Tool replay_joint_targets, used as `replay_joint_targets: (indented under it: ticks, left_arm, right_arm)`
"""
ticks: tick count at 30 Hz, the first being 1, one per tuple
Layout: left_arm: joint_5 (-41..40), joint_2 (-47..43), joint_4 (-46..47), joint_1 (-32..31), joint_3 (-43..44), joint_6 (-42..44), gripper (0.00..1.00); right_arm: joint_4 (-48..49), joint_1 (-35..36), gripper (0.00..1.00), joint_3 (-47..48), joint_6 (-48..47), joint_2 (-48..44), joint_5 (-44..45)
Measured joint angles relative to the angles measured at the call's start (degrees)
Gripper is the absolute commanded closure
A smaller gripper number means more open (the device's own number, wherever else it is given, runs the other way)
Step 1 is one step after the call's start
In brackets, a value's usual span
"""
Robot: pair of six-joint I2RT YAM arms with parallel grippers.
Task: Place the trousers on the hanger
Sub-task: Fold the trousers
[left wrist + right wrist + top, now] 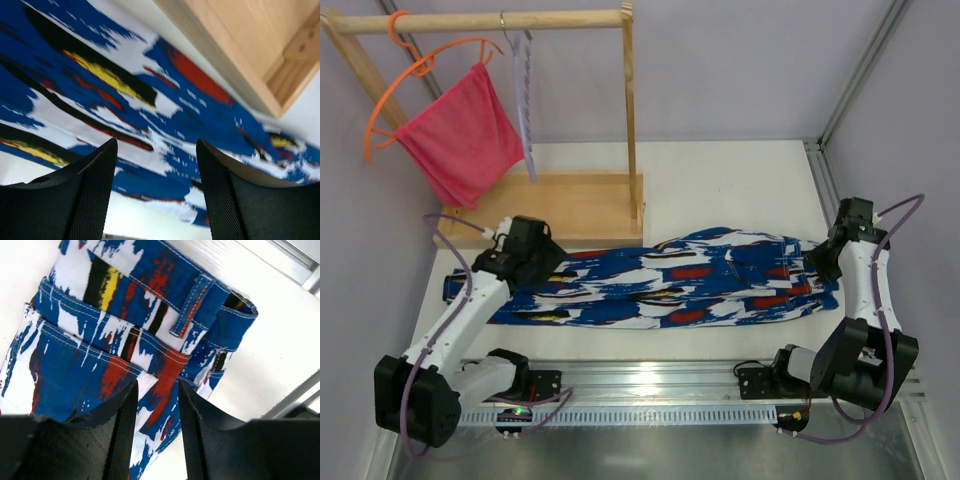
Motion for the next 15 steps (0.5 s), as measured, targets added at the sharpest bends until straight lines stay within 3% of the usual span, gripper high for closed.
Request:
replay_joint_targets:
  ticks: [2,5,11,13,15]
  left_arm:
    - [-0.37,-0.11,0.2,-7.13,-0.26,-1.44,0.33]
    - [-1.31,-1.31,1.07,-9.16,-3.28,-3.91,0.33]
    - [-2.78,-1.2,-1.55,-4.59,-6.14,-6.75,0.33]
    - [-3.04,-0.63,-2.86,-0.59,-4.5,-6.29,0.37]
    - [-0.22,-0.59,-1.18,0.46,-4.13,-4.7,0.35]
  right_arm:
    - [0.09,-2.38,0.59,-0.68,-0.09,-0.87,-0.55]
    - [1.09,-2.84,0.59,-3.08,-0.26,-3.06,-2.16]
    - [2.56,-1.53,0.55,-8.26,0.83,-9.16,-3.15]
    - [2.75,-1.22,0.55,-9.97,2.16,-8.96,-2.86]
    - [2.69,-1.22,0.55,-10.14,3.15,-7.52,-2.01]
